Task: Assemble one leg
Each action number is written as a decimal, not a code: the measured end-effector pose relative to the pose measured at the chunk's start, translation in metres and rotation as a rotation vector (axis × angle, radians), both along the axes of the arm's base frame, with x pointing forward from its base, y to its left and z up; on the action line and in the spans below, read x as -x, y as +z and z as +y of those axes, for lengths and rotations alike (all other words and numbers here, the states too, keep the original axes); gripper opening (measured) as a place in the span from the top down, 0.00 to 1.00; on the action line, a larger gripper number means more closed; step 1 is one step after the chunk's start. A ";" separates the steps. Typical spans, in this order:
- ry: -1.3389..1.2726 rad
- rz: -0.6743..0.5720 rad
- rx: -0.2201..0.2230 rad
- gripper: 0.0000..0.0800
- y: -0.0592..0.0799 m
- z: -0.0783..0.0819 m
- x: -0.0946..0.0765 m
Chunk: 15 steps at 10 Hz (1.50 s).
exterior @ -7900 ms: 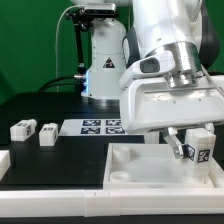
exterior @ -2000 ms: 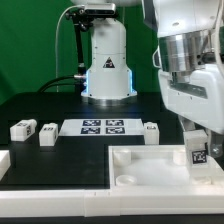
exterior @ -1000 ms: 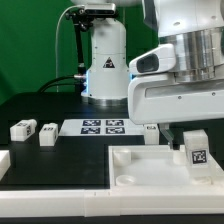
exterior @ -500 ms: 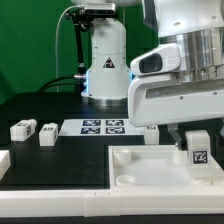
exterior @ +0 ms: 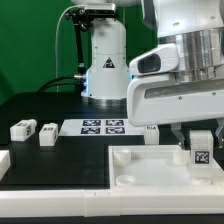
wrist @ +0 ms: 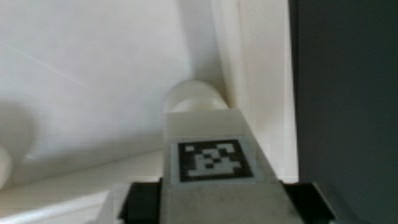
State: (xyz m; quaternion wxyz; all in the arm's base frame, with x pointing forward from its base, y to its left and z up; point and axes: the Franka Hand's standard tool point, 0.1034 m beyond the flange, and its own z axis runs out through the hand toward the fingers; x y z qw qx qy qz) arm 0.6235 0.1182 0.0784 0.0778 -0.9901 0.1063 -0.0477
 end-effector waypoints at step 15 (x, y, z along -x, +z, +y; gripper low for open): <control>-1.060 0.138 -0.156 0.31 -0.001 0.005 0.002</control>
Offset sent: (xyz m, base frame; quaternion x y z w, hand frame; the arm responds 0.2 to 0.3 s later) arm -0.0065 0.0007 -0.0039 -0.0132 0.0006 0.2729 0.9620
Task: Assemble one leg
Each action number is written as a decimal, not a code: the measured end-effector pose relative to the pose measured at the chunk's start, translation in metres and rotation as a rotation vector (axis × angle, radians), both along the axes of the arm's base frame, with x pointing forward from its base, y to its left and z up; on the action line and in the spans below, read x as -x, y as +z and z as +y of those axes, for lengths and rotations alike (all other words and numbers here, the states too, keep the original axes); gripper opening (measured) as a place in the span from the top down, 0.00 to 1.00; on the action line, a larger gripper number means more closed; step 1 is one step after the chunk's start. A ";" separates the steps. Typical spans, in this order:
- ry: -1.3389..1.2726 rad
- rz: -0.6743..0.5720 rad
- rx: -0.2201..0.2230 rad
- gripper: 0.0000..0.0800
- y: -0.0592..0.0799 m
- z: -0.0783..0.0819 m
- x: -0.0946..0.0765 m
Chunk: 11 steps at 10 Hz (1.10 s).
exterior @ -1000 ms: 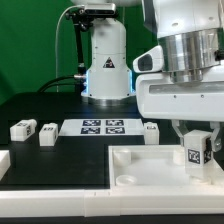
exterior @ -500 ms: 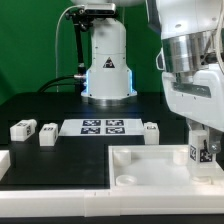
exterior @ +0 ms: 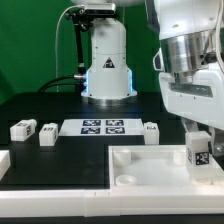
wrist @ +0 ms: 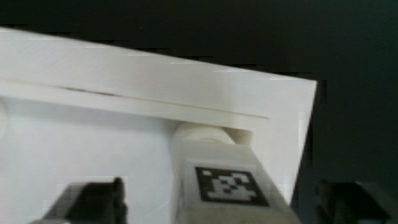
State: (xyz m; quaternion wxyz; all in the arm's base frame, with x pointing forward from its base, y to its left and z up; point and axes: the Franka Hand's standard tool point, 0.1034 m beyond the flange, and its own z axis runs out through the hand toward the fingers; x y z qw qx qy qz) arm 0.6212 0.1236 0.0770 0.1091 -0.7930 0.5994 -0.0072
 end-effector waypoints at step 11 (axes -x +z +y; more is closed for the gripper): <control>1.174 -0.183 0.186 0.19 -0.002 -0.005 0.000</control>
Offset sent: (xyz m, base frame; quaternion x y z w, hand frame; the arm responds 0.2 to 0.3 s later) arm 0.0031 0.0031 -0.0008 -0.0028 -0.0086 -0.3013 0.9535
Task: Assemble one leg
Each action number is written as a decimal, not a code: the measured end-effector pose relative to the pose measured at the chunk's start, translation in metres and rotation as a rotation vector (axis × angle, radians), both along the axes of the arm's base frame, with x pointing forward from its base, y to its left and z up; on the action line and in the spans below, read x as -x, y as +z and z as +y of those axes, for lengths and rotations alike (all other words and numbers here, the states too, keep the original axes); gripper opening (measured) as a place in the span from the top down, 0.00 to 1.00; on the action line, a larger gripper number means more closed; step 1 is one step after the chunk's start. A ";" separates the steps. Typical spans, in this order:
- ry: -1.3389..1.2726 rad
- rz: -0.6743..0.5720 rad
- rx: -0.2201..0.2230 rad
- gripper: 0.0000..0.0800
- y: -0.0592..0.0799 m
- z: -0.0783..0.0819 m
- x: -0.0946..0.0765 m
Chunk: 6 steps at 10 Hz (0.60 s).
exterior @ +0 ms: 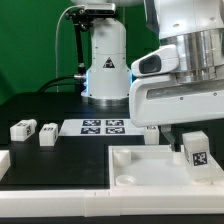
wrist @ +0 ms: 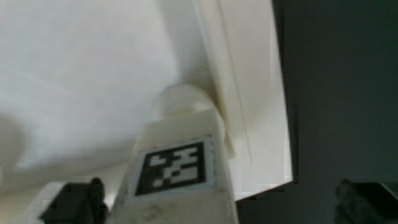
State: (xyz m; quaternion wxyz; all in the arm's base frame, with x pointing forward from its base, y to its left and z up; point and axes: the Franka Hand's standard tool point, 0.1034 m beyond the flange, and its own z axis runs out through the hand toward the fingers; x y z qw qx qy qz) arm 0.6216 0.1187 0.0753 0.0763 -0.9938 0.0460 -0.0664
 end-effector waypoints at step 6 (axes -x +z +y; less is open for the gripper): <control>0.128 -0.019 0.028 0.43 0.000 -0.002 0.000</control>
Offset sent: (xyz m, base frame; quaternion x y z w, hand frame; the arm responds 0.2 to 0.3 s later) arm 0.0000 0.0000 0.0000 0.0000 0.0000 0.0000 1.0000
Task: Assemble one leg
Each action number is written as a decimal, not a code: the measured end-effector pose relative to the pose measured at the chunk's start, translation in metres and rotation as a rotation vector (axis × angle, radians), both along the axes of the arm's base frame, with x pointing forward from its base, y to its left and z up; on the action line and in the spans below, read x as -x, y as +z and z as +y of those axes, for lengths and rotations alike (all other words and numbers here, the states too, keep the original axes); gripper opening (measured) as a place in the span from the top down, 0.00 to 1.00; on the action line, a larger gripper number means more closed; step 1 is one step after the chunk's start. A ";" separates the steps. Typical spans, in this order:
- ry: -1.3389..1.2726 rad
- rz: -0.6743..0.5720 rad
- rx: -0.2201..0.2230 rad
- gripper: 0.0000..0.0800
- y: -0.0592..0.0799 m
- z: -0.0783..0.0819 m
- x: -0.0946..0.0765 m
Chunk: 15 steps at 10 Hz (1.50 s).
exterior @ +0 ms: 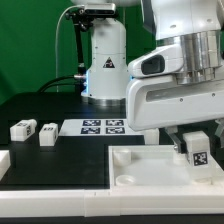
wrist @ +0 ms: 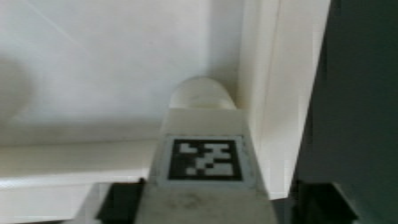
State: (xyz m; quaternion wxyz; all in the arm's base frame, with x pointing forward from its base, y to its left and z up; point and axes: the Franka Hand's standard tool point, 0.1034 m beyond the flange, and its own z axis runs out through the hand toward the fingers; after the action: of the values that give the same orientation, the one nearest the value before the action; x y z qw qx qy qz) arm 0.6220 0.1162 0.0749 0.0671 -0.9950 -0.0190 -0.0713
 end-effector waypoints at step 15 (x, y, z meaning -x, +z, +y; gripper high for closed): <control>-1.447 0.183 -0.212 0.64 -0.002 0.007 0.003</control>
Offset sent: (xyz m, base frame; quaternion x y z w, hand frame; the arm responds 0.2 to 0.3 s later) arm 0.0000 0.0000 0.0000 0.0000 0.0000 0.0000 1.0000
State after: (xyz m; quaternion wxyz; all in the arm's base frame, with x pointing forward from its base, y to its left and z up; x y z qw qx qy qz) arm 0.6190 0.1234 0.0726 0.1006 -0.7487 0.6551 -0.0159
